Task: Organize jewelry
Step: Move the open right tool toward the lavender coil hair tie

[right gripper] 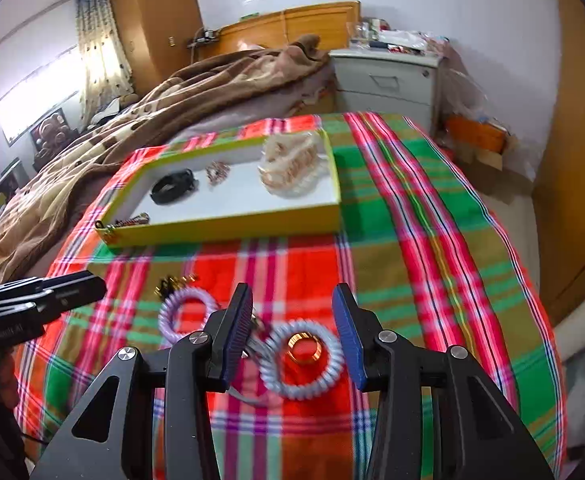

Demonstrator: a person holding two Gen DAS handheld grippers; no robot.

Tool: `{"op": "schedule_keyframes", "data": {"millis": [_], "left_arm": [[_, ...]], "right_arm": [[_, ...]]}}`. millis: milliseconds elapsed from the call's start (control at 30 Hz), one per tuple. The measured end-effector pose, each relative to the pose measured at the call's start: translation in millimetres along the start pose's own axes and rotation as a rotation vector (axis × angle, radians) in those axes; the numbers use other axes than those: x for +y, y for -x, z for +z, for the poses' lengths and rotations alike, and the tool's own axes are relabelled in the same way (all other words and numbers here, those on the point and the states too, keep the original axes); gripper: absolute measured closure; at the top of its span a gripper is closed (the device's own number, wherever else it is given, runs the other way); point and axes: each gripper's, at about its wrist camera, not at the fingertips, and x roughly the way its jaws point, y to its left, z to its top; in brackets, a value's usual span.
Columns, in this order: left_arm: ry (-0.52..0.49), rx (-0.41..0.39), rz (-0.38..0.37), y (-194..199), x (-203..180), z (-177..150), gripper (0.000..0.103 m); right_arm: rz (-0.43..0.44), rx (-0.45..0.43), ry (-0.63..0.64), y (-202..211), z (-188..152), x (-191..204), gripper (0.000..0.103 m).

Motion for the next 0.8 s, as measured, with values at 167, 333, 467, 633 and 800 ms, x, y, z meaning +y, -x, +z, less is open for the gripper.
{"op": "schedule_keyframes", "data": {"millis": [167, 333, 467, 633, 800], "left_arm": [[0.004, 0.015, 0.006, -3.8, 5.4, -4.0, 0.065], [0.011, 0.033, 0.008, -7.2, 9.6, -7.4, 0.064], [0.018, 0.03, -0.001, -5.2, 12.8, -7.7, 0.064], [0.03, 0.044, -0.007, -6.1, 18.7, -10.7, 0.063], [0.035, 0.046, 0.0, -4.8, 23.0, -12.8, 0.061]], "right_arm": [[0.055, -0.007, 0.064, -0.2, -1.4, 8.7, 0.06], [0.151, 0.049, 0.176, -19.6, 9.8, 34.5, 0.06], [0.168, 0.114, 0.254, -38.0, 10.8, 49.1, 0.06], [0.175, 0.176, 0.324, -52.9, 10.6, 59.0, 0.06], [0.181, 0.207, 0.351, -60.2, 9.2, 62.2, 0.06]]}}
